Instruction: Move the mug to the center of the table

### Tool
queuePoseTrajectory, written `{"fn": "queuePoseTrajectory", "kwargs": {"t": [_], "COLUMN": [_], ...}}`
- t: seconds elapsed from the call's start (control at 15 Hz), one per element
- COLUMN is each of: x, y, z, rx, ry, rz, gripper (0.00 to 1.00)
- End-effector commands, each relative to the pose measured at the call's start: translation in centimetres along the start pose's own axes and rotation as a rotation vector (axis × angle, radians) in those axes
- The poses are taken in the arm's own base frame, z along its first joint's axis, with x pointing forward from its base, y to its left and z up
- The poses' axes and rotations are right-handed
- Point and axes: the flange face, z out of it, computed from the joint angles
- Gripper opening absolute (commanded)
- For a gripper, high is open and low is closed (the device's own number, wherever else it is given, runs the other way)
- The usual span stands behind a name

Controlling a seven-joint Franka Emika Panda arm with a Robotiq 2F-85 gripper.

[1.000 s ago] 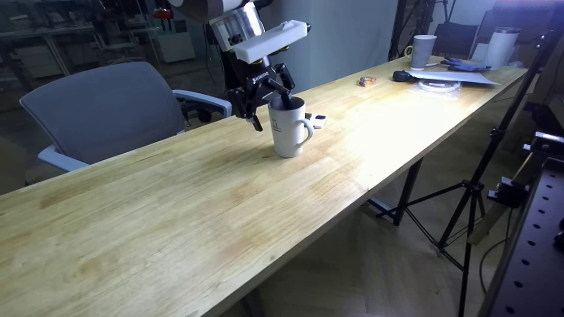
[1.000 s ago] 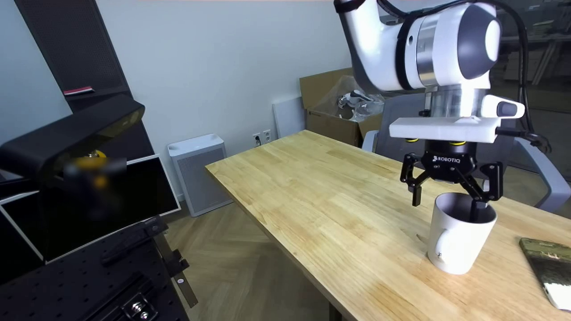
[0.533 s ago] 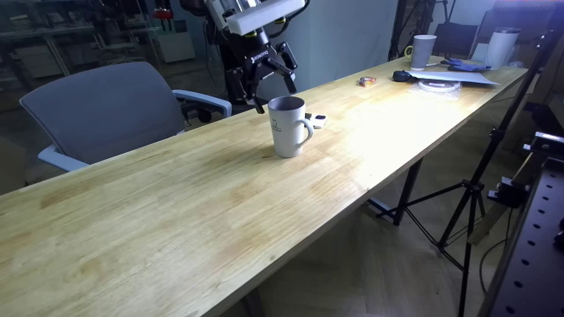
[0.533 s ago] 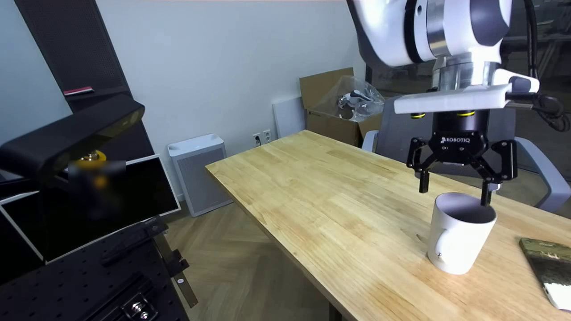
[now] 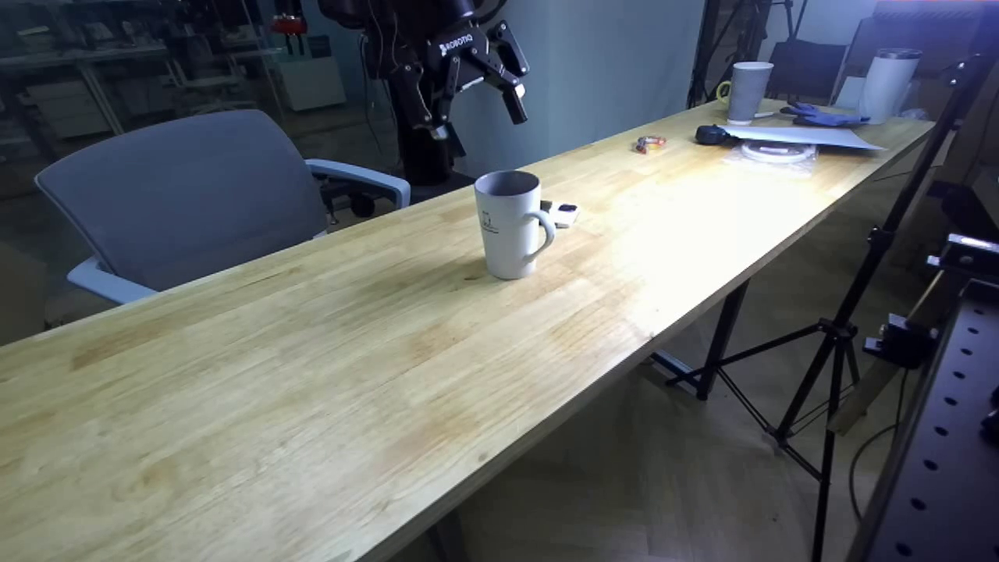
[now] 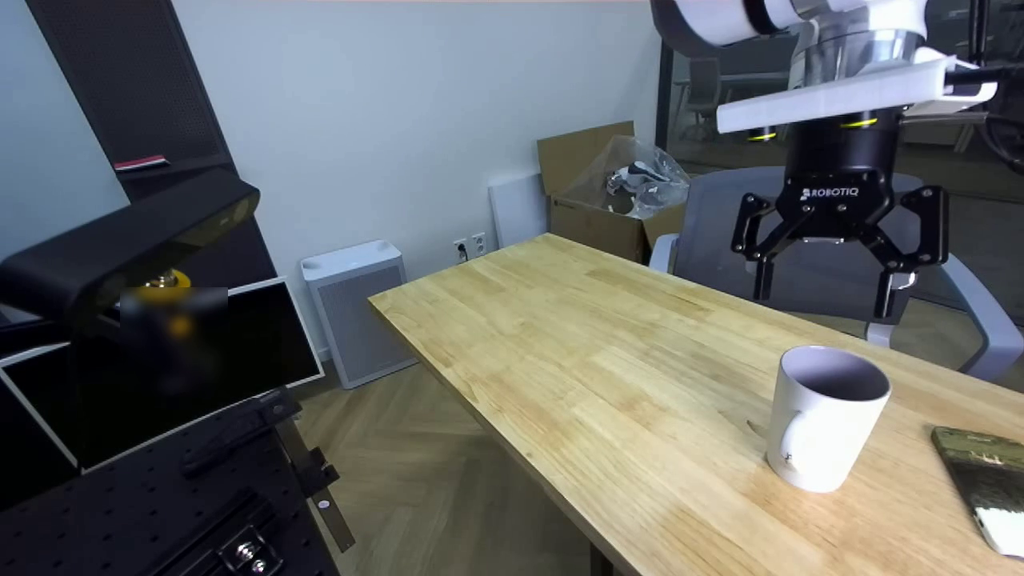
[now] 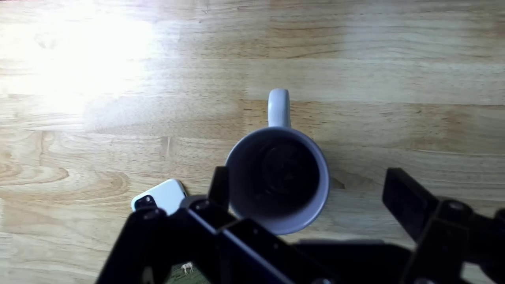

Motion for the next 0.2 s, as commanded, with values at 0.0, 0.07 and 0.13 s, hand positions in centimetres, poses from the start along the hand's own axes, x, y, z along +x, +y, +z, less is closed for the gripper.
{"fn": "queuePoseTrajectory", "kwargs": {"t": [0.0,0.07,0.13], "x": [0.00,-0.02,-0.04], "y": [0.08,0.10,0.07], "z": [-0.06,-0.01,0.03], "rx": [0.002,0.003,0.004], "ry": [-0.002,-0.003,-0.004], "rz": [-0.002,-0.003,-0.005], "gripper": [1.00,1.00,1.00]}}
